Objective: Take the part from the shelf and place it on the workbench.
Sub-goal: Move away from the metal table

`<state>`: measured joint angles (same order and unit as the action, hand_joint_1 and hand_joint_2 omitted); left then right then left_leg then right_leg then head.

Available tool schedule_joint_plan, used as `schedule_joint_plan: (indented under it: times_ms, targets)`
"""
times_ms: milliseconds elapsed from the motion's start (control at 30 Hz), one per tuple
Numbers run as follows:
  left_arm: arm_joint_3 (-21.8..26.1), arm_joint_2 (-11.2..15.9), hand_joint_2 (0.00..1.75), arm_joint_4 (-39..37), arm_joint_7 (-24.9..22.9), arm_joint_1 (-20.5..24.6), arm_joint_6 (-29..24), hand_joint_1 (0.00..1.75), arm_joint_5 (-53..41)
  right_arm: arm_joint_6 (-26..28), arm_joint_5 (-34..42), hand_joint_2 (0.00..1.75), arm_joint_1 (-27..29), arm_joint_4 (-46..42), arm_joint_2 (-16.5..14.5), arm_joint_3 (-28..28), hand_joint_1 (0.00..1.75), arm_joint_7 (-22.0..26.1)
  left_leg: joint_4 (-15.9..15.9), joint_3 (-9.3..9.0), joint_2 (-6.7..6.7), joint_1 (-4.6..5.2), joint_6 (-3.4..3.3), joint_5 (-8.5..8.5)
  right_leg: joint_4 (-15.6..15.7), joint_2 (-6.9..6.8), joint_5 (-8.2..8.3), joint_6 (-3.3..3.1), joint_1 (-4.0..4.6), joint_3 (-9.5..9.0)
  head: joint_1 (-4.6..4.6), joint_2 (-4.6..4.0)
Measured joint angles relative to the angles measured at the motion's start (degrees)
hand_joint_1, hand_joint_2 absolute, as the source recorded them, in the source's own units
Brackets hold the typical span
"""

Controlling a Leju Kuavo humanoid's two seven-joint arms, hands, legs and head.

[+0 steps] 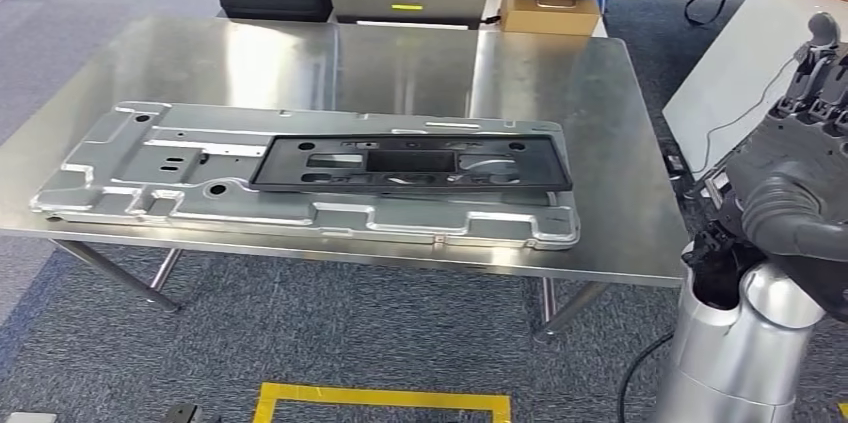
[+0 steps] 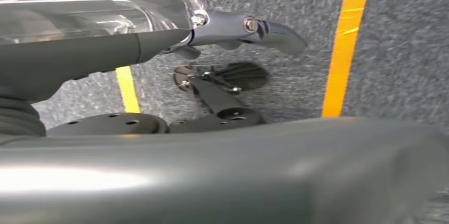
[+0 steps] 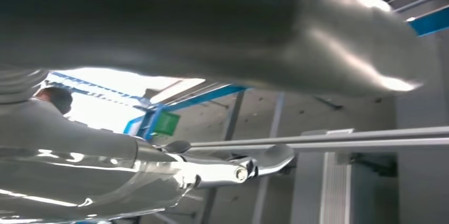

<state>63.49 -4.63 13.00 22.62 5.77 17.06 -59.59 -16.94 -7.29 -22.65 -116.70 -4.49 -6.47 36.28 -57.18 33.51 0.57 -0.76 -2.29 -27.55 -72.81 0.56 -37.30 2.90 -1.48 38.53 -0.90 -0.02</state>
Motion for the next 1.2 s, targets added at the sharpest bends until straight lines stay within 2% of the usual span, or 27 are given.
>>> schedule_joint_plan:
  times_ms: [33,100,167,267,300,333,367,433,467,500,533,567,633,667,700,767,800,833,867,933,967,1000,1033,1067,1100,1167,1200]
  targets:
    - [0.0,0.0,0.0,0.0,0.0,0.0,0.1,0.0,0.0,-0.2,0.0,0.0,0.3,-0.3,0.0,0.1,0.0,0.0,-0.3,0.27,0.23,-0.18,0.2,0.05,2.2,-0.17,1.25,0.35,-0.18,-1.69,0.0,0.0]
    - [0.0,0.1,0.0,0.0,0.0,0.1,0.3,0.0,-0.1,-0.5,0.0,0.0,0.6,-1.0,0.0,0.4,0.0,0.0,-1.0,0.92,0.46,-0.42,0.88,0.04,10.1,-0.6,3.96,1.03,-0.53,-6.73,0.02,0.0]
    - [0.0,0.3,0.0,0.0,0.1,0.3,0.4,0.0,-0.3,-0.8,0.0,0.0,0.9,-1.7,0.0,0.7,0.0,0.1,-1.7,1.36,0.43,-0.31,1.74,0.15,14.5,-0.57,5.05,0.69,-0.6,-9.23,-0.02,0.0]
    - [0.0,0.4,0.0,0.0,0.2,0.3,0.7,0.0,-0.4,-1.1,-0.3,0.0,1.4,-2.5,0.0,1.2,0.0,0.2,-1.9,1.79,0.3,-0.33,2.89,0.56,14.4,-0.34,5.32,-0.94,-0.49,-8.41,-0.06,0.0]
    - [0.0,0.4,0.0,0.0,0.2,0.3,0.7,0.0,-0.5,-1.2,-0.3,0.0,1.5,-2.7,0.0,1.5,0.0,0.2,-2.4,2.09,0.27,-0.43,3.21,-0.2,14.4,-0.39,5.63,-1.53,-0.48,-7.99,-0.06,0.0]
    - [0.0,0.4,0.0,0.0,0.3,0.3,0.8,0.0,-0.5,-1.2,-0.3,0.0,1.5,-2.9,0.0,1.7,0.0,0.2,-3.7,2.59,0.24,-0.47,3.43,-1.82,14.4,-0.45,6.04,-2.08,-0.49,-7.54,-0.07,0.0]
    - [0.0,0.4,0.0,0.0,0.3,0.3,0.8,0.0,-0.5,-1.3,-0.3,0.0,1.6,-3.0,0.0,2.0,0.0,0.2,-6.2,3.39,0.2,-0.5,3.59,-4.29,14.4,-0.5,6.48,-2.56,-0.43,-7.0,-0.07,0.0]
    - [0.0,0.4,0.0,0.0,0.3,0.3,0.9,0.0,-0.7,-1.3,-0.3,0.0,1.8,-3.1,0.1,2.2,0.0,0.0,-13.5,5.25,0.14,-0.42,3.65,-9.32,14.3,-0.54,7.38,-3.1,-0.05,-5.75,-0.08,0.0]
    - [0.0,0.4,0.0,0.0,0.3,0.2,0.9,0.0,-0.7,-1.3,-0.2,0.0,2.0,-3.1,0.1,2.3,0.0,0.0,-16.4,5.63,0.11,-0.38,3.55,-10.64,14.3,-0.55,7.84,-3.22,0.21,-5.12,-0.08,0.0]
    - [0.0,0.3,0.0,0.0,0.3,0.2,0.9,0.0,-0.7,-1.3,-0.1,0.0,2.1,-3.2,0.2,2.4,0.0,-0.1,-17.5,5.14,0.07,-0.3,3.29,-10.75,14.2,-0.55,8.28,-3.3,0.48,-4.49,-0.08,0.0]
    - [0.0,0.3,0.0,0.0,0.3,0.2,0.9,0.0,-0.7,-1.3,-0.1,0.0,2.3,-3.2,0.4,2.6,0.0,-0.1,-16.3,3.58,0.02,-0.12,2.87,-9.83,14.2,-0.53,8.71,-3.34,0.75,-3.92,-0.07,0.0]
    - [0.0,0.3,0.0,0.0,0.4,0.2,0.9,0.0,-0.7,-1.3,0.0,0.0,2.4,-3.3,0.5,2.9,0.0,-0.1,-13.1,1.05,-0.07,0.16,2.23,-8.41,14.1,-0.48,9.13,-3.37,0.99,-3.43,-0.07,0.0]
    - [0.0,0.3,0.0,0.0,0.6,0.2,0.9,0.0,-0.7,-1.3,0.0,0.0,2.6,-3.4,1.0,3.5,0.0,-0.1,-4.6,-4.75,-0.38,0.94,0.75,-6.58,14.1,-0.43,9.91,-3.24,1.34,-2.75,-0.05,0.0]
    - [0.0,0.2,0.0,0.0,0.6,0.1,0.9,0.0,-0.7,-1.3,0.1,0.0,2.7,-3.4,1.2,3.8,0.0,-0.1,-1.6,-6.61,-0.5,1.3,0.22,-6.35,14.1,-0.44,10.3,-3.06,1.41,-2.53,-0.04,0.0]
    - [0.0,0.1,0.0,0.0,0.7,0.1,0.9,0.0,-0.7,-1.3,0.1,0.0,2.9,-3.5,1.4,4.1,0.0,-0.1,0.1,-7.49,-0.59,1.56,-0.07,-6.44,14.1,-0.48,10.68,-2.78,1.38,-2.35,-0.03,0.0]
    - [0.0,-0.1,0.0,-0.1,0.7,-0.4,0.7,0.0,-0.7,-1.3,0.2,0.0,3.6,-3.5,1.9,4.7,0.0,0.0,0.7,-7.35,-0.49,1.64,-0.31,-5.95,14.1,-0.53,11.24,-2.13,1.29,-2.07,-0.02,0.01]
    - [0.0,-0.3,0.0,-0.1,0.6,-0.6,0.6,0.0,-0.6,-1.3,0.2,0.0,4.0,-3.6,2.2,5.0,0.0,0.1,0.9,-7.04,-0.33,1.51,-0.49,-5.44,13.8,-0.5,10.68,-1.86,1.24,-1.81,0.0,0.01]
    - [0.0,-0.3,0.0,-0.1,0.4,-0.9,0.5,0.0,-0.6,-1.2,0.3,0.0,4.5,-3.6,2.6,5.3,0.0,0.2,1.1,-6.57,-0.17,1.36,-0.75,-4.81,12.8,-0.47,9.21,-1.65,1.22,-1.37,0.02,0.01]
    - [0.0,-0.4,0.0,-0.2,0.1,-1.0,0.4,0.0,-0.5,-1.1,0.3,0.0,5.0,-3.7,3.0,5.5,0.0,0.3,1.2,-5.96,0.01,1.19,-0.98,-4.14,10.7,-0.44,6.83,-1.46,1.18,-0.66,0.04,0.0]
    - [0.0,-0.6,0.0,-0.2,-0.9,-1.4,0.0,0.0,-0.4,-1.0,0.6,0.0,6.2,-3.7,3.9,5.9,0.0,0.3,1.2,-4.38,0.17,1.2,-1.23,-2.96,3.9,-0.43,1.56,-1.05,1.04,1.13,0.06,0.01]
    - [0.1,-0.7,0.0,-0.2,-1.5,-1.6,-0.3,0.0,-0.3,-1.0,0.8,0.0,7.0,-3.8,4.4,6.1,0.0,0.3,1.1,-3.56,0.25,1.19,-1.2,-2.38,0.6,-0.44,0.19,-0.79,0.98,1.64,0.06,0.01]
    - [0.1,-0.8,0.0,-0.3,-2.0,-1.9,-0.6,0.0,-0.2,-0.9,0.9,0.0,7.8,-3.8,4.8,6.3,0.0,0.3,0.9,-2.7,0.35,1.16,-1.13,-1.85,-1.4,-0.45,0.15,-0.53,0.91,1.45,0.06,0.01]
    - [0.3,-1.0,0.0,-0.3,-2.4,-2.1,-0.9,0.0,-0.1,-0.7,1.0,0.0,8.6,-3.8,5.3,6.4,0.0,0.4,0.7,-1.87,0.44,1.12,-1.01,-1.41,-1.4,-0.47,1.22,-0.28,0.82,0.29,0.05,0.01]
    - [0.4,-1.1,0.0,-0.3,-2.5,-2.2,-1.0,0.0,0.0,-0.5,1.0,0.0,9.3,-3.8,5.6,6.5,0.0,0.6,0.3,-1.05,0.51,1.04,-0.86,-1.08,0.9,-0.5,2.83,-0.08,0.71,-1.94,0.05,0.0]
    - [0.5,-1.2,0.0,-0.3,-2.6,-2.3,-1.1,0.0,0.1,-0.3,1.0,0.0,9.8,-3.8,6.0,6.6,0.0,0.8,-0.2,-0.33,0.56,0.99,-0.68,-0.84,4.7,-0.56,4.1,0.07,0.59,-4.95,0.06,0.0]
    - [0.7,-1.2,0.0,-0.3,-2.2,-2.4,-1.3,0.0,0.3,0.0,1.1,0.0,10.7,-3.8,6.5,6.7,0.0,1.3,-1.4,0.87,0.54,1.09,-0.22,-0.5,12.6,-0.57,4.47,-0.12,0.56,-10.34,0.04,0.0]
    - [0.9,-1.2,0.0,-0.3,-1.9,-2.4,-1.4,0.0,0.5,0.0,1.1,0.0,11.1,-3.8,6.7,6.8,0.0,1.5,-1.8,1.23,0.53,1.18,0.06,-0.25,14.8,-0.52,4.04,-0.39,0.63,-11.64,0.02,0.0]
